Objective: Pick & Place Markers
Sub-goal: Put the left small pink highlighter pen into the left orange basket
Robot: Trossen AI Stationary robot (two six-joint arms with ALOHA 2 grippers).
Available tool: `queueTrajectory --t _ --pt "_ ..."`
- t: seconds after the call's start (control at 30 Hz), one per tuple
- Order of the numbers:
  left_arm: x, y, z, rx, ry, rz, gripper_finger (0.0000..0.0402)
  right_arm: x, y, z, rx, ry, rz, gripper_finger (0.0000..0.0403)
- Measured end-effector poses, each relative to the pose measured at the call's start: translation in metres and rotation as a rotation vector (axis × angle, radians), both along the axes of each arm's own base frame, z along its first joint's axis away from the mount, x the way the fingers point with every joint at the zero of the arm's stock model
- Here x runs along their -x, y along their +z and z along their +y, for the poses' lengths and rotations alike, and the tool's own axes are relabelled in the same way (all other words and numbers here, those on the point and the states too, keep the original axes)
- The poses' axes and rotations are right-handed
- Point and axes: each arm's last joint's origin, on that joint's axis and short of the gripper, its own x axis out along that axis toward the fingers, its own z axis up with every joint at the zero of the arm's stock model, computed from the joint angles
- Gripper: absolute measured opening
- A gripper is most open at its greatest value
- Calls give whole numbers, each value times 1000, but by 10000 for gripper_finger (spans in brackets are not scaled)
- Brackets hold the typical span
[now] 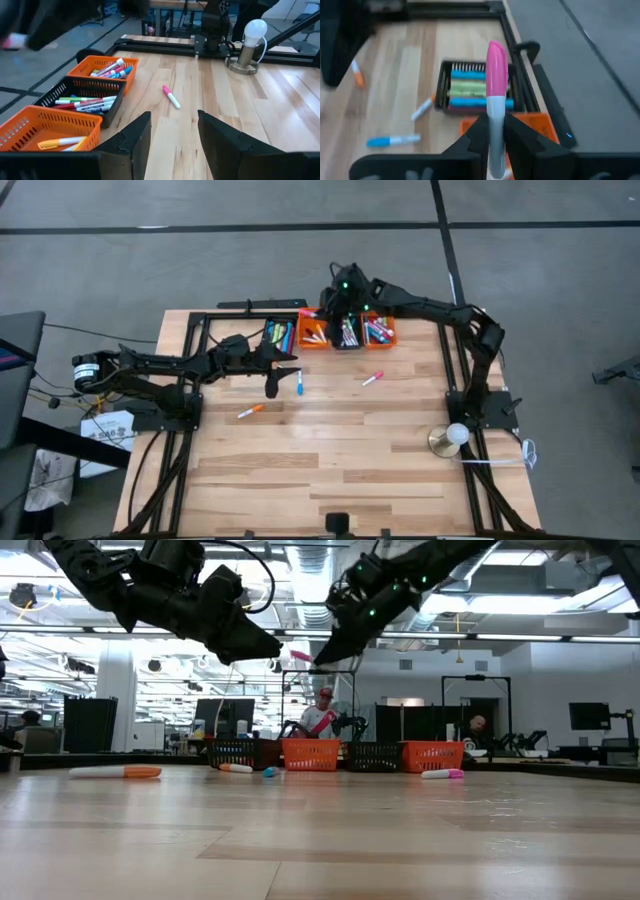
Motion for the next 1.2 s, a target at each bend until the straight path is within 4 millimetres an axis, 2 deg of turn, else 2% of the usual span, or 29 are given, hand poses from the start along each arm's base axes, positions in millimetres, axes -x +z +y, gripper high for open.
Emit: queueTrajectory --t 0.13,0.2,0.37,0.5,1.2 --pt "1 0 4 0 17 -1 159 -1 -9 -19 -105 -15 -71 35" --pt "1 0 5 0 23 -1 159 -2 -21 -26 -135 -40 -54 31" --pt "2 0 6 2 27 0 159 -11 -57 -33 -185 -58 20 42" --pt "2 0 6 4 27 0 159 -14 -73 -37 -167 -100 68 50" --pt "2 0 6 4 27 1 159 -13 -79 -37 -163 -109 110 53"
